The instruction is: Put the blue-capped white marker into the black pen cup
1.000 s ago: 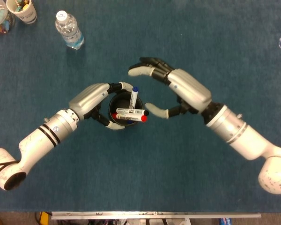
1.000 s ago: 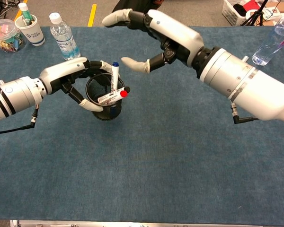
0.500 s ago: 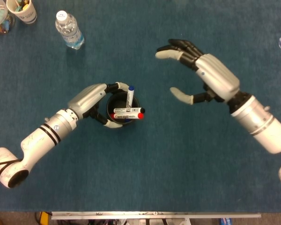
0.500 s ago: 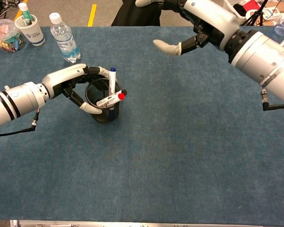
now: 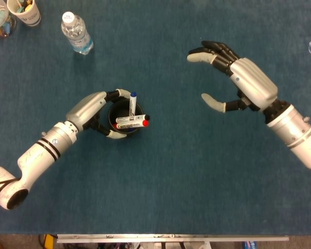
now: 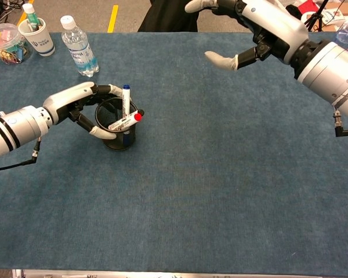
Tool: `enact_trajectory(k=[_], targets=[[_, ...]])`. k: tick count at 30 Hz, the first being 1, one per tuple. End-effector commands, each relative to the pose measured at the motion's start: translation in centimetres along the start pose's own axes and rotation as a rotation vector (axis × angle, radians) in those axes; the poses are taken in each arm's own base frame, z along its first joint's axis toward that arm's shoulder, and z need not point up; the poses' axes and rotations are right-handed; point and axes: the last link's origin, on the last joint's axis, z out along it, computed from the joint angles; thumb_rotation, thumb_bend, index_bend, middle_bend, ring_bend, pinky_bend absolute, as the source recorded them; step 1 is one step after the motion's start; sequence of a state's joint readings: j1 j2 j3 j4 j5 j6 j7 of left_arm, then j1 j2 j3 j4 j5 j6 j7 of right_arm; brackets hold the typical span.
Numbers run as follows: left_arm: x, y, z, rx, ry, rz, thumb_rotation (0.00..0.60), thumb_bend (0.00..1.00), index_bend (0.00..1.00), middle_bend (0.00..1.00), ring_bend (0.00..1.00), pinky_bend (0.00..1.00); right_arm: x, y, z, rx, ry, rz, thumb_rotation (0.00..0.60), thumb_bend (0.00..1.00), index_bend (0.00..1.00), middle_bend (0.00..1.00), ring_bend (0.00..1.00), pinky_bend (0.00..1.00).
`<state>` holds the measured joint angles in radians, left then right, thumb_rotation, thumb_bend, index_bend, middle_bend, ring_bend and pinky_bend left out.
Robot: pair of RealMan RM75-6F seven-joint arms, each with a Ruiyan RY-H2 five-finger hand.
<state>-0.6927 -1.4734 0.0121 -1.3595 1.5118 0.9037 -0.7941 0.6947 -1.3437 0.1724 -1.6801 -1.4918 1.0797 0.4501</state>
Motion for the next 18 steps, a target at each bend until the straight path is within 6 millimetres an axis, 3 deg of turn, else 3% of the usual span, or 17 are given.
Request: enact_trajectory(k=[1,6,11,18], targets=[[0.1,-0.2,-0.3,0.005,-0.004,0.008,0.6,0.1,0.12,0.18,0.09,0.19,0.1,0.2,-0.1,-0.003,0.002,-0.007,0.6,0.34,0.21,0.16,0.0,0.0],[0.5,-0.2,-0.8,0.0,0.002,0.031,0.6,0.1,0.01,0.07,0.0,0.14,0.5,0.3,-0.1,-0.007,0.014,-0.016,0.6,0.34,0.2,0.16,0.0,0.0],[1.2,-0.2,-1.8,-0.008,0.012,0.064,0.6,0.1,0.01,0.06,0.0,0.14,1.5,0.8,-0.7,-0.02,0.023,-0.056,0.6,0.34,0.2,0.16,0.0,0.0],[3.0,0.1,-4.5,-0.047,0.07,0.12,0.6,0.1,0.01,0.08,0.0,0.14,3.4,2.9,-3.5,-0.109,0.027,-0.11,0.6,0.34,0.19,0.16,0.0,0.0]])
